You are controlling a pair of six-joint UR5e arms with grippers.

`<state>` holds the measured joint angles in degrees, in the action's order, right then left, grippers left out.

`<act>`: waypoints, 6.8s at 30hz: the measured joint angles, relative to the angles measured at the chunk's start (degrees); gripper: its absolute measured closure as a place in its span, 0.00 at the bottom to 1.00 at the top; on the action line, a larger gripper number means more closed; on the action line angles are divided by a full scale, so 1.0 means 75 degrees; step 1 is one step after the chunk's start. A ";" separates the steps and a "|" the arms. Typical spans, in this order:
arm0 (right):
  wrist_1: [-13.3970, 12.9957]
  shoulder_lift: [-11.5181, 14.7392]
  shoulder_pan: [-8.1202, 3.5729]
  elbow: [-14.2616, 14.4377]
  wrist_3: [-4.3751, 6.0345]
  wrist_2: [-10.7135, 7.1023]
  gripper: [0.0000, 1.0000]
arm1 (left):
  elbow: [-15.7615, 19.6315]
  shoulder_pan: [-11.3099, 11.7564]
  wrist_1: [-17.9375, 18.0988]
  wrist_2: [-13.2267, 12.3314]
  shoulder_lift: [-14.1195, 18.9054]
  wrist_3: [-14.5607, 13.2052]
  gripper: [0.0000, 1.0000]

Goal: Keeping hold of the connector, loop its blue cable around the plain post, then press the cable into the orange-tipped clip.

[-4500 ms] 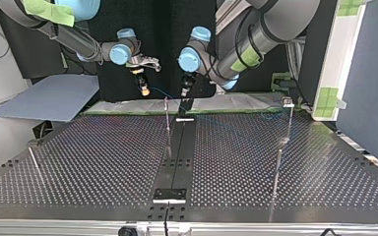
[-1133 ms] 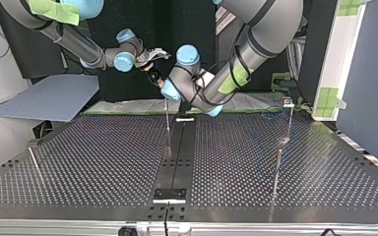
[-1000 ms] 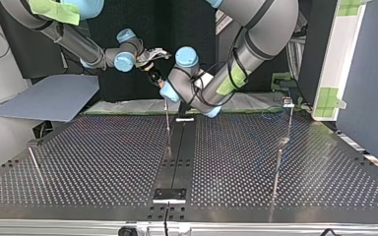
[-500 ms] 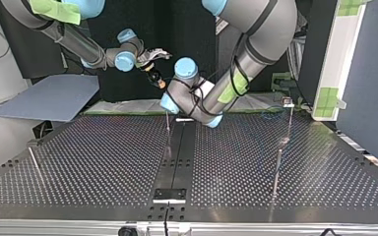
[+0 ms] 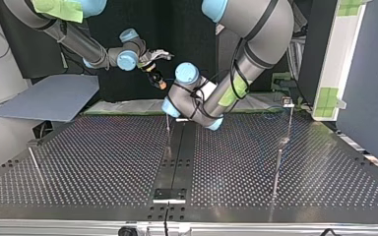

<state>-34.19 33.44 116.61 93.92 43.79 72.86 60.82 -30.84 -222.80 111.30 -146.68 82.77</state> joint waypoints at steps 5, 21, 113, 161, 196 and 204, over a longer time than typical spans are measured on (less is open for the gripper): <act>-0.0002 0.0001 0.0043 -0.0008 0.0000 -0.0055 1.00 | -0.0114 0.0027 0.0073 -0.0113 -0.0004 -0.0015 0.00; 0.0046 0.0013 0.0126 -0.0024 0.0012 -0.0082 1.00 | -0.0064 0.0174 0.0792 -0.0240 -0.0169 0.0198 0.00; 0.0019 0.0024 -0.0164 -0.0044 0.0672 -0.0011 1.00 | 0.0702 0.0324 0.4257 -0.0361 -0.0987 0.1178 0.98; -0.0494 0.0969 -0.0616 0.0320 0.2021 0.0218 1.00 | 0.4156 -0.0879 0.7915 0.1128 0.0652 0.2416 0.98; -0.0823 0.0963 -0.0813 0.0273 0.2415 -0.0361 1.00 | 0.3485 -0.0758 0.9520 0.1121 0.0591 0.2558 0.98; -0.0882 0.0962 -0.0956 0.0260 0.2511 -0.0291 1.00 | 0.3284 -0.0735 0.9416 0.0870 0.0335 0.2562 0.98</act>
<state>-40.81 40.65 109.44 95.87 62.62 70.67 85.45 -36.35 -152.18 117.83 -144.17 101.98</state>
